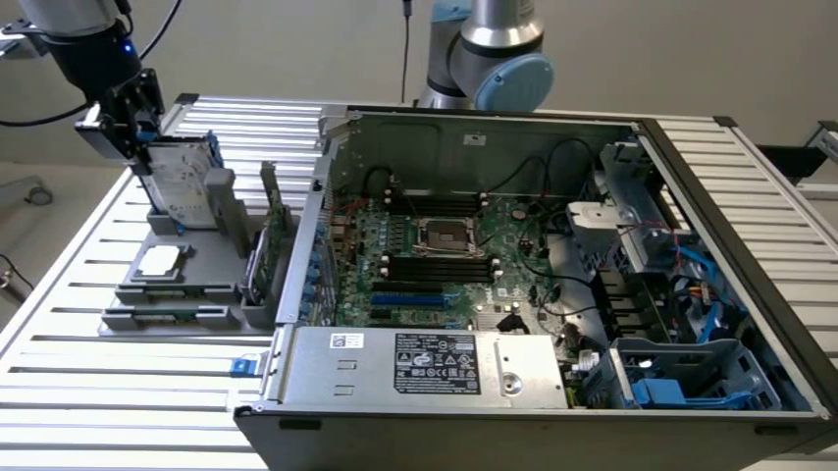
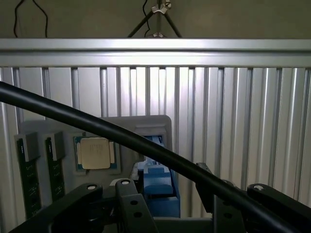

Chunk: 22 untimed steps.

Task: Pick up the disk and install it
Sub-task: 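Pick up the disk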

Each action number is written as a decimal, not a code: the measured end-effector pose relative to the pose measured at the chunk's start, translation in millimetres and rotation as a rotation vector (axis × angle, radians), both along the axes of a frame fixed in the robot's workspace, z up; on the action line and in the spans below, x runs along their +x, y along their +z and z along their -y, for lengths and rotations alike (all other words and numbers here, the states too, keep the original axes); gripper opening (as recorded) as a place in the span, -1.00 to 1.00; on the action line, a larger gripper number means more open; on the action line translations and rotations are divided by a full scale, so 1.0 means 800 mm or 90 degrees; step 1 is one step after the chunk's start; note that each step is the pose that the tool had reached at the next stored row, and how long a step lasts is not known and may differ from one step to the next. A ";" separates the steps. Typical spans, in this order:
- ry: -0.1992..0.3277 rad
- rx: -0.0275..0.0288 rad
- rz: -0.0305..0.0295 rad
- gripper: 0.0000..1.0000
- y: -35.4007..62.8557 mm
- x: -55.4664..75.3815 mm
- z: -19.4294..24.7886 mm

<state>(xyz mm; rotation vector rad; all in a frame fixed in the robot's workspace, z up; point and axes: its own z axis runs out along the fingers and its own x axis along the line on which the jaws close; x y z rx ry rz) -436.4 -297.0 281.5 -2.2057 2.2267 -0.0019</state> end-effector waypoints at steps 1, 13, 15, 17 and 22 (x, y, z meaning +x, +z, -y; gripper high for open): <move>0.000 -0.0010 -0.0004 0.12 0.000 0.000 0.0000; 0.000 -0.0105 -0.0024 0.12 0.000 0.000 0.0000; 0.000 -0.0106 -0.0024 0.12 0.000 0.000 0.0000; 0.000 -0.0106 -0.0024 0.12 0.000 0.001 0.0000; 0.001 -0.0106 -0.0025 0.12 0.000 0.003 0.0001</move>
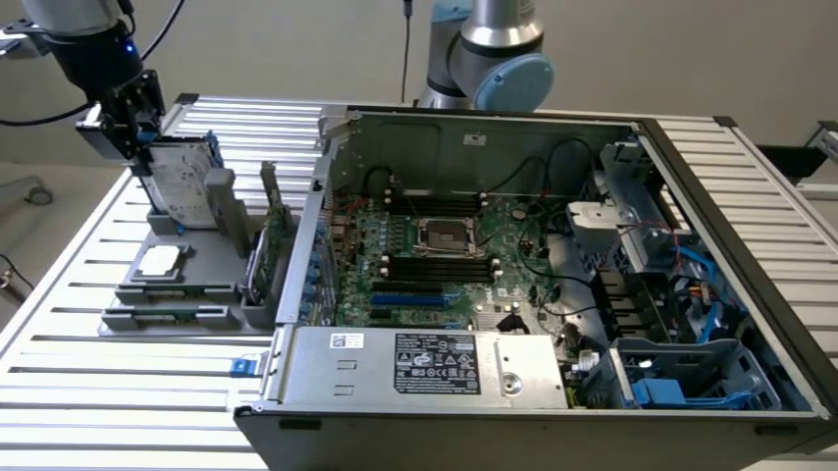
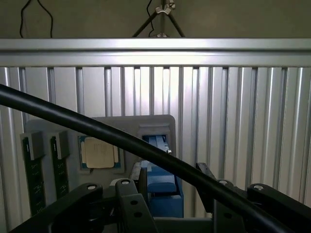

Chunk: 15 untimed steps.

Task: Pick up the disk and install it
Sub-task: 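Pick up the disk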

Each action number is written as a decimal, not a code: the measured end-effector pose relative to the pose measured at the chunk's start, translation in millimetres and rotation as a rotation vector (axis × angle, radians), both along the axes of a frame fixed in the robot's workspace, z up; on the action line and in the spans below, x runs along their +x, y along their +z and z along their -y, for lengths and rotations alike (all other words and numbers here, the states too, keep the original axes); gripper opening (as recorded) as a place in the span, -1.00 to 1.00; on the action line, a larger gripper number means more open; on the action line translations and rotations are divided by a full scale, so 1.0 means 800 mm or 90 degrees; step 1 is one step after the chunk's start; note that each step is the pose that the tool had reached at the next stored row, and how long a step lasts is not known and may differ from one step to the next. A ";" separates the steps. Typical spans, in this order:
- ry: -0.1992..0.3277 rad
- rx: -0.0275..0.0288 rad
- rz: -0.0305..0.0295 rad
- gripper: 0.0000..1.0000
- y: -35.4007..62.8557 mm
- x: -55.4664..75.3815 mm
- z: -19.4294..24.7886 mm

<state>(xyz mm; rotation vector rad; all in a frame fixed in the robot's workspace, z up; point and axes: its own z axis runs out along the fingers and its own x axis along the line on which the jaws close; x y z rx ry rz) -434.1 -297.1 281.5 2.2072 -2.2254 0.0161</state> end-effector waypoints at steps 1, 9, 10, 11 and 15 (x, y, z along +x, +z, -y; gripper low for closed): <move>0.000 0.0000 0.0001 0.12 0.000 0.001 0.0000; 0.001 -0.0019 0.0000 0.12 -0.001 0.004 -0.0003; 0.000 -0.0020 0.0000 0.12 -0.001 0.004 -0.0006; 0.001 -0.0020 0.0001 0.12 -0.001 0.005 -0.0009; 0.000 -0.0020 0.0001 0.12 -0.002 0.005 -0.0023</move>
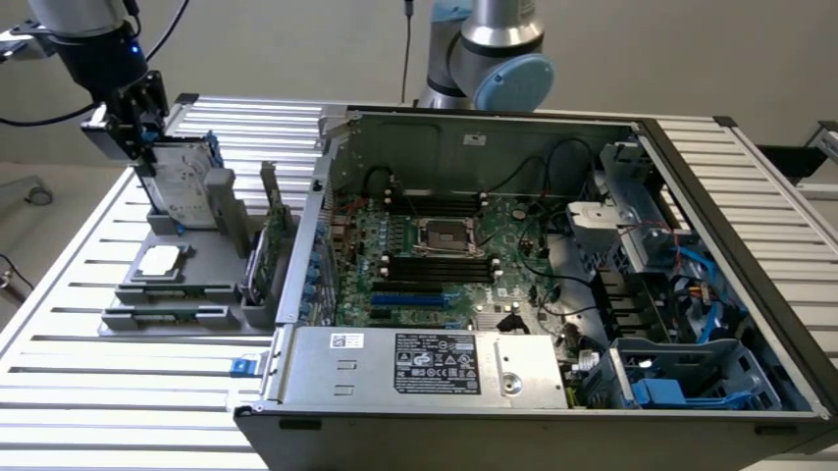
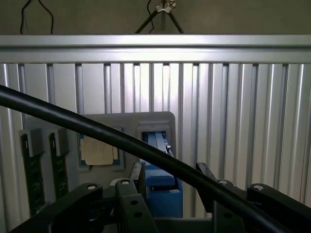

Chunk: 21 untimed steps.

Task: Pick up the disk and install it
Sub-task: 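Pick up the disk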

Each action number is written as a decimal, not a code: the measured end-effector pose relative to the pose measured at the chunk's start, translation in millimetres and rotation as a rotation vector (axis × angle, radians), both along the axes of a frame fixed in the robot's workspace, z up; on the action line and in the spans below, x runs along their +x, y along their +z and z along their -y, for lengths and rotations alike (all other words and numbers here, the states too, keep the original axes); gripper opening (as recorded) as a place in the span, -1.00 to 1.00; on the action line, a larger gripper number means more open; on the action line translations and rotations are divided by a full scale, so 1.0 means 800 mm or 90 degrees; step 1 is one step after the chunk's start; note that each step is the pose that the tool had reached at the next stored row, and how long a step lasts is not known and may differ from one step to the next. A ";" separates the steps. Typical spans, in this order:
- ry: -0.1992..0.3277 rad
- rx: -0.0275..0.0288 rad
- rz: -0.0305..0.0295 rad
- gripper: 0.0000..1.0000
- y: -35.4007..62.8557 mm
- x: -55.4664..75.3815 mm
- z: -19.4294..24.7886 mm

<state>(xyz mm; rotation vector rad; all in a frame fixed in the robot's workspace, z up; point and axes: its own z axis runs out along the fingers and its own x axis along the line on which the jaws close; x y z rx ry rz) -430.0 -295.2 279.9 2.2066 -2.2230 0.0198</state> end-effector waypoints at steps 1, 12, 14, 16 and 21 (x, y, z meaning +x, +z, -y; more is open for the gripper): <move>0.000 0.0000 0.0000 0.12 0.000 0.000 -0.0006; 0.000 0.0000 0.0000 0.12 -0.002 0.000 -0.0053; 0.000 0.0000 -0.0001 0.12 -0.002 0.000 -0.0055; 0.000 0.0000 0.0000 0.12 -0.002 0.000 -0.0055; 0.000 0.0000 0.0000 0.12 -0.002 -0.001 -0.0054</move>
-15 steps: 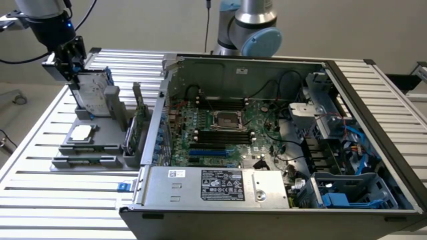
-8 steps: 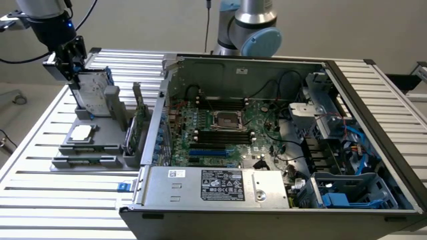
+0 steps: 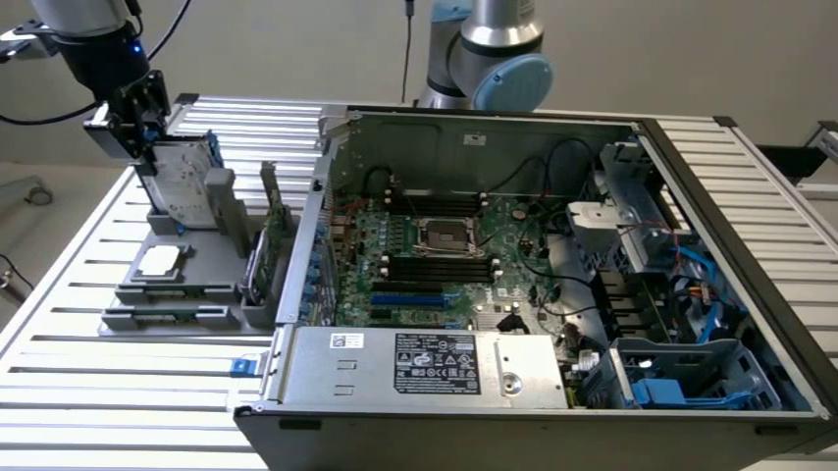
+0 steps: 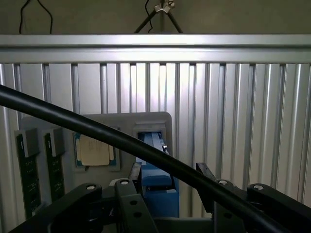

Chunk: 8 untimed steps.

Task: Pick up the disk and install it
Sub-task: 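Pick up the disk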

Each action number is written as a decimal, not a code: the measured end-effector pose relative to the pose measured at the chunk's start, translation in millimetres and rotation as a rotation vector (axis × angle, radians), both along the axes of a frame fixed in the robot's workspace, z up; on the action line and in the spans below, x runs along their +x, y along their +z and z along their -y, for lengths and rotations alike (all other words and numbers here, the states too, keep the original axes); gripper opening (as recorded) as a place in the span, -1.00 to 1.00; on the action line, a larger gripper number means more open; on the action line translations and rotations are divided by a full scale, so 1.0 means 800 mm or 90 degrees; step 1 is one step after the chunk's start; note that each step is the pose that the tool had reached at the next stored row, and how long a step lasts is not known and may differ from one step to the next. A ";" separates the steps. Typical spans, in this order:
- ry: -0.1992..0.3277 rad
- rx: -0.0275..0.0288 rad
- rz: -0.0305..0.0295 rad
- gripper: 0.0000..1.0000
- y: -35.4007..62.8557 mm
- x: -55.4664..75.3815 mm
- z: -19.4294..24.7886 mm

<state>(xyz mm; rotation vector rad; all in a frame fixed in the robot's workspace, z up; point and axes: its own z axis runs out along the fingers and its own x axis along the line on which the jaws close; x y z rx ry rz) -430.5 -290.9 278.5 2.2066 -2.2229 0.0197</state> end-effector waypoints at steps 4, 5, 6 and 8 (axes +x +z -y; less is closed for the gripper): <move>0.000 0.0001 0.0000 0.12 0.000 -0.001 0.0007; 0.000 0.0002 0.0000 0.12 0.000 -0.002 0.0011; 0.000 0.0002 0.0000 0.12 0.000 -0.002 0.0016; 0.000 0.0004 0.0000 0.12 0.000 -0.002 0.0028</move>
